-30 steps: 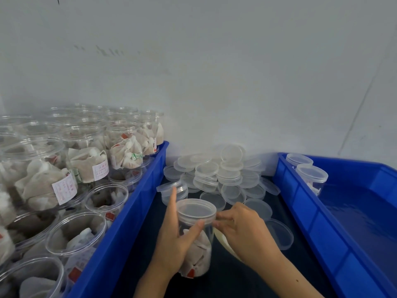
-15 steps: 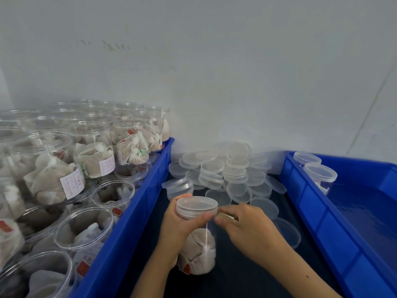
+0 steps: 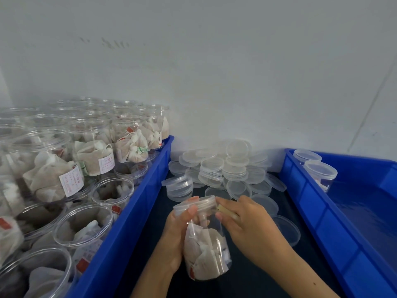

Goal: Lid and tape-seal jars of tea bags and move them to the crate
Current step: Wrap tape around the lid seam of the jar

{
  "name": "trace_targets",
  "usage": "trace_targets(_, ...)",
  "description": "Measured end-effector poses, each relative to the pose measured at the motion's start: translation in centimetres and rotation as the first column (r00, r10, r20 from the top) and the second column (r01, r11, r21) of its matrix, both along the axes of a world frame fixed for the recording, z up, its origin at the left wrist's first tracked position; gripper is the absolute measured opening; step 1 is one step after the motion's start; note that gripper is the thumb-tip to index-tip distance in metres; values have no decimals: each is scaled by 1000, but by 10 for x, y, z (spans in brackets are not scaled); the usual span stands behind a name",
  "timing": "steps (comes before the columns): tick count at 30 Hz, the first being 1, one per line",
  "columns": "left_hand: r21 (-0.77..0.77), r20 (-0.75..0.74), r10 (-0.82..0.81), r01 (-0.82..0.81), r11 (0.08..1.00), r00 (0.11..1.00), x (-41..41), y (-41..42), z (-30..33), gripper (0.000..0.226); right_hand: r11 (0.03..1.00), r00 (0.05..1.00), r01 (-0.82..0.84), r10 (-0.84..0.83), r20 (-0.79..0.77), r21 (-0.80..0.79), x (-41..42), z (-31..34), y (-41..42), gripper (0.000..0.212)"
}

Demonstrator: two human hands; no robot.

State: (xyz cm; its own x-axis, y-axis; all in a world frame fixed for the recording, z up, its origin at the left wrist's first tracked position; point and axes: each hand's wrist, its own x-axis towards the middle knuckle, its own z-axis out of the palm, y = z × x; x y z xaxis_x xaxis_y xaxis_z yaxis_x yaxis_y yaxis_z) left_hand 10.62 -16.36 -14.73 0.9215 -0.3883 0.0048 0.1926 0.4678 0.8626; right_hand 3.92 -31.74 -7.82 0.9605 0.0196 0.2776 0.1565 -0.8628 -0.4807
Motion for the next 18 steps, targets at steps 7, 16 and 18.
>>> trace_targets(7, 232, 133, 164, -191, 954, 977, 4, 5, 2, 95, 996, 996, 71, -74, 46, 54, -1, -5, 1, 17)
trace_targets(16, 320, 375, 142, -271, 908, 916, 2, 5, 0, 85, 995, 996, 93, -93, 6, -44, 10, -10, -10, 15)
trace_targets(18, 377, 400, 126, -289, 880, 908, 2, 7, 3, 82, 997, 997, 70, -71, -18, -9, 13, -12, -11, 15)
